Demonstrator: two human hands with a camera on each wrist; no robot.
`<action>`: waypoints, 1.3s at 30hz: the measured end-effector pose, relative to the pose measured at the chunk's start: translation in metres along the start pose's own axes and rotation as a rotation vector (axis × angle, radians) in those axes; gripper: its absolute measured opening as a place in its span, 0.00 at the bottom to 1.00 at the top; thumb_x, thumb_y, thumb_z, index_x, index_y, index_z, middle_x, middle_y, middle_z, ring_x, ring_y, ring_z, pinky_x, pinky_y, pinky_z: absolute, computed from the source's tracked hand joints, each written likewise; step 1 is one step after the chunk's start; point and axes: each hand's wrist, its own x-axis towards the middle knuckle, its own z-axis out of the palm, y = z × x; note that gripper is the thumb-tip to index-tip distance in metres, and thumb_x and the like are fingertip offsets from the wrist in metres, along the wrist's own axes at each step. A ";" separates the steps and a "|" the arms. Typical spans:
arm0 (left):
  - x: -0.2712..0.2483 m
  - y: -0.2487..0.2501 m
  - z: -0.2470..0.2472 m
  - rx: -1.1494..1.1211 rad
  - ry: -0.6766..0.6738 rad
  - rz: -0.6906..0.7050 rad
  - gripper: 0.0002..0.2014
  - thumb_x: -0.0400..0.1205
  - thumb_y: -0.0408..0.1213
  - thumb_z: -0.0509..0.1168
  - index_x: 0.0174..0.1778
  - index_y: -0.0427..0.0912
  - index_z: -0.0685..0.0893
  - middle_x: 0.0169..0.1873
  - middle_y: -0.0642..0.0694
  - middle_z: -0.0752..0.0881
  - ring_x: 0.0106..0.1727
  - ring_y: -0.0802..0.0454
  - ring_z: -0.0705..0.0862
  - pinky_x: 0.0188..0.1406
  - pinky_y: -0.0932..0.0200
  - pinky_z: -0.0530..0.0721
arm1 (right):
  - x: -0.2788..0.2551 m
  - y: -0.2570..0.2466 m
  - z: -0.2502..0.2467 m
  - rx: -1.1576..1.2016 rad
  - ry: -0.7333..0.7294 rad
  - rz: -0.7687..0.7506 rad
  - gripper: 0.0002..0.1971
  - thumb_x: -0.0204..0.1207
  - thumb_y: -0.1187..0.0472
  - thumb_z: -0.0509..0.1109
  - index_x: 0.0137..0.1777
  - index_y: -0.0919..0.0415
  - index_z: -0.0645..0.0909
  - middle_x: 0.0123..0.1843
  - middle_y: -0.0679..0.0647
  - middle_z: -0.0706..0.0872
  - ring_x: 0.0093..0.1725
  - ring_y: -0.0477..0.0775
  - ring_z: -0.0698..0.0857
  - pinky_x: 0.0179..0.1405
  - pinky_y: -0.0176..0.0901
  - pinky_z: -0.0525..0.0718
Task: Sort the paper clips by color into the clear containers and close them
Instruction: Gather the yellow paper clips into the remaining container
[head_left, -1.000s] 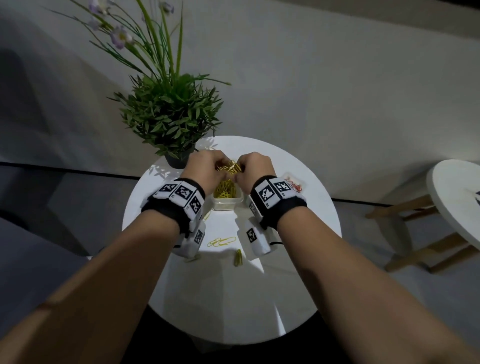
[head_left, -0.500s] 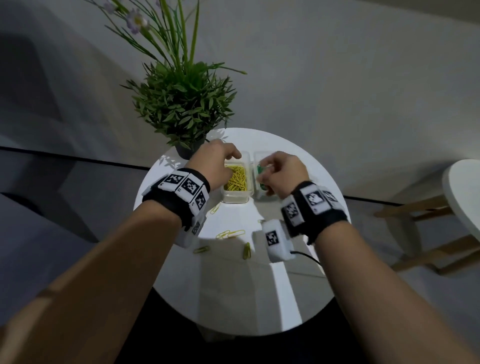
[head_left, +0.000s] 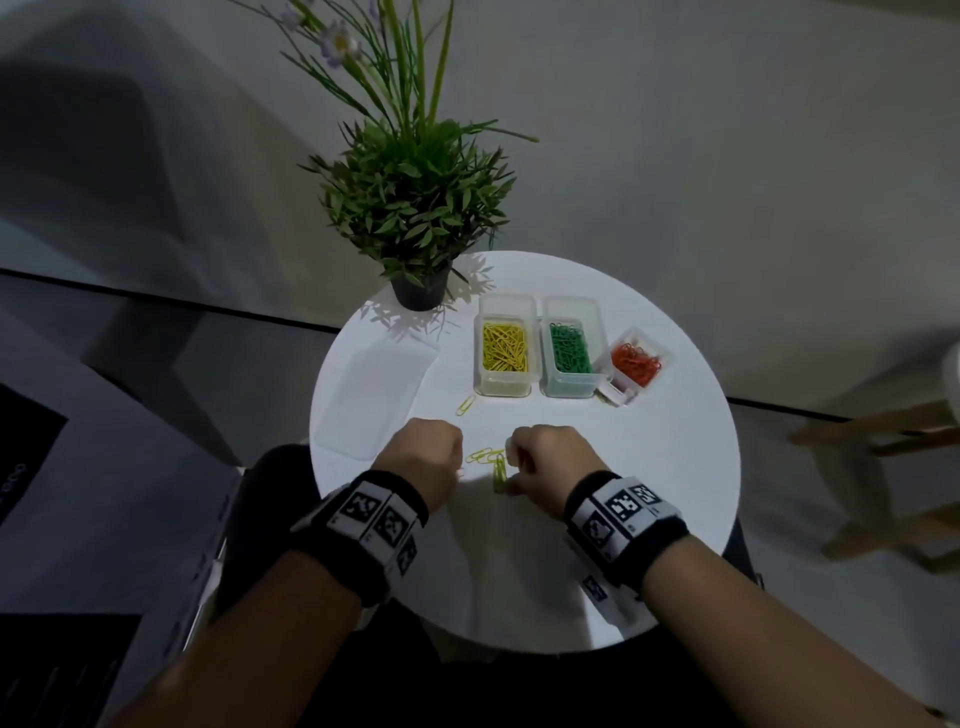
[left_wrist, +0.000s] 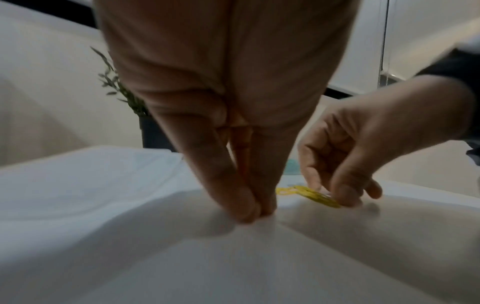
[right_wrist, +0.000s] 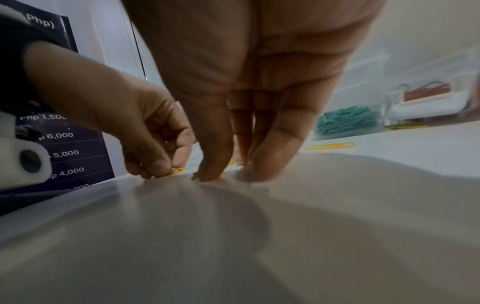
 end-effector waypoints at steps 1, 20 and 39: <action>0.004 0.004 -0.001 -0.034 0.006 -0.003 0.06 0.76 0.32 0.62 0.37 0.46 0.83 0.43 0.45 0.88 0.49 0.44 0.85 0.46 0.56 0.81 | 0.002 -0.001 0.000 0.006 0.024 0.006 0.11 0.69 0.55 0.77 0.43 0.56 0.78 0.48 0.56 0.85 0.50 0.58 0.82 0.47 0.44 0.77; -0.009 0.037 0.016 0.108 0.058 -0.046 0.23 0.77 0.52 0.70 0.62 0.41 0.80 0.58 0.42 0.74 0.57 0.44 0.81 0.51 0.55 0.78 | 0.005 0.000 0.004 0.173 0.120 0.069 0.21 0.72 0.71 0.69 0.65 0.56 0.84 0.53 0.53 0.87 0.59 0.55 0.83 0.64 0.38 0.77; 0.006 0.038 0.010 0.234 -0.045 0.017 0.12 0.82 0.31 0.63 0.61 0.37 0.76 0.59 0.39 0.78 0.62 0.40 0.78 0.51 0.52 0.77 | 0.013 -0.002 -0.011 -0.037 0.052 0.001 0.07 0.68 0.66 0.76 0.41 0.57 0.81 0.44 0.54 0.85 0.44 0.53 0.78 0.42 0.38 0.73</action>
